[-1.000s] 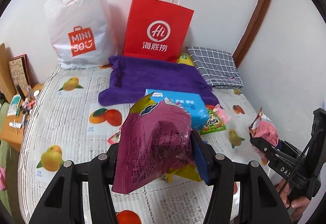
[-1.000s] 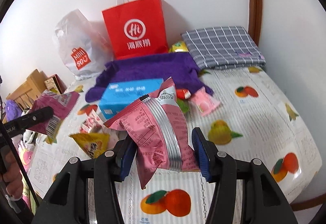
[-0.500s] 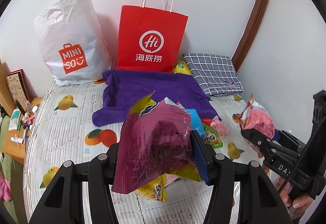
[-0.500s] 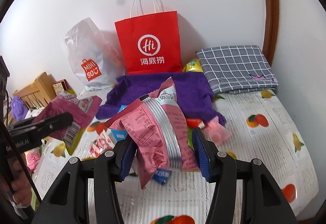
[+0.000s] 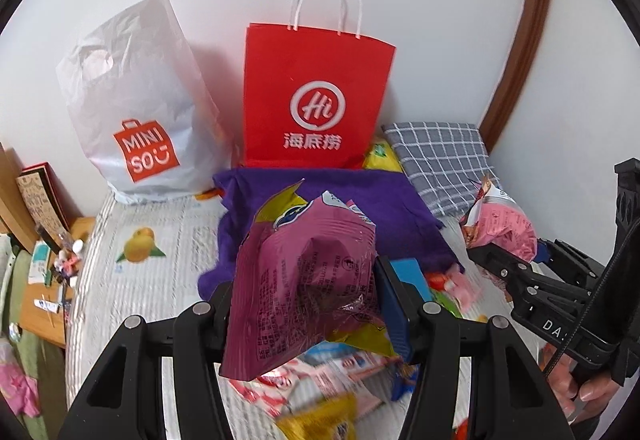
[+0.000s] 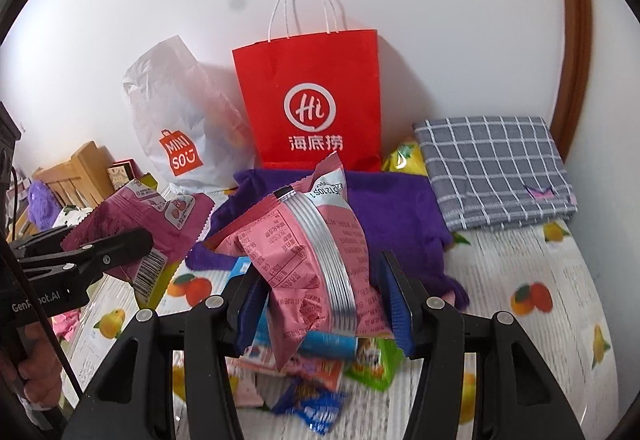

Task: Organize snacks
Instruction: 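Carry both held bags up toward the purple towel with both tools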

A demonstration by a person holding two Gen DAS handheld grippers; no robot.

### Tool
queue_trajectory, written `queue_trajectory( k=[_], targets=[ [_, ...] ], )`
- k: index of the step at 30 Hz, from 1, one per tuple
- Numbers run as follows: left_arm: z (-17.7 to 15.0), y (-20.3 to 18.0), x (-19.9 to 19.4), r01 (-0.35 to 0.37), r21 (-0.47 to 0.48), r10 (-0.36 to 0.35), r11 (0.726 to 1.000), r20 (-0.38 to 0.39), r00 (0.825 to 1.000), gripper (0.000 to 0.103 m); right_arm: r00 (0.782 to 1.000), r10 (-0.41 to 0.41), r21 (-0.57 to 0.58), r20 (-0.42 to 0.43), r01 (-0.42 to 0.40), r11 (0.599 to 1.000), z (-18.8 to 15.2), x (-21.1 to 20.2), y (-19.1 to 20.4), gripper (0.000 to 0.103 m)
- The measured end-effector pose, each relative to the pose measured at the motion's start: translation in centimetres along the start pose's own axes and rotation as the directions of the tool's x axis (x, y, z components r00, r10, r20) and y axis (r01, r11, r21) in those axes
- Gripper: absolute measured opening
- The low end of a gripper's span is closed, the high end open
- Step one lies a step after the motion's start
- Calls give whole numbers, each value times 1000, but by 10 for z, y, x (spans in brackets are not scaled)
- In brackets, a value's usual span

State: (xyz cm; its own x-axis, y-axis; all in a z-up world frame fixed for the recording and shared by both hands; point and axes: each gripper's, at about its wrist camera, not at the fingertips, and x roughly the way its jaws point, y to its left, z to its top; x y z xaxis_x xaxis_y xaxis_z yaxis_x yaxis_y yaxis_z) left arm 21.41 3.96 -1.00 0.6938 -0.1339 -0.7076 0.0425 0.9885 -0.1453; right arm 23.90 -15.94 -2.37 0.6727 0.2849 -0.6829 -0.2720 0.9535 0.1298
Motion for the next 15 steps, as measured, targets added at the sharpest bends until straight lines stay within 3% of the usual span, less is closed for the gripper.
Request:
queue_trajectory(
  k=[3, 15],
  targets=[
    [13, 7, 5, -8, -17, 9, 1000, 27, 1000, 55, 1000, 6, -8, 6, -5, 1000, 15, 11, -2, 53],
    [49, 17, 52, -28, -5, 28, 1000, -12, 1000, 55, 998, 64, 33, 19, -64, 997, 70, 52, -19, 53]
  ],
)
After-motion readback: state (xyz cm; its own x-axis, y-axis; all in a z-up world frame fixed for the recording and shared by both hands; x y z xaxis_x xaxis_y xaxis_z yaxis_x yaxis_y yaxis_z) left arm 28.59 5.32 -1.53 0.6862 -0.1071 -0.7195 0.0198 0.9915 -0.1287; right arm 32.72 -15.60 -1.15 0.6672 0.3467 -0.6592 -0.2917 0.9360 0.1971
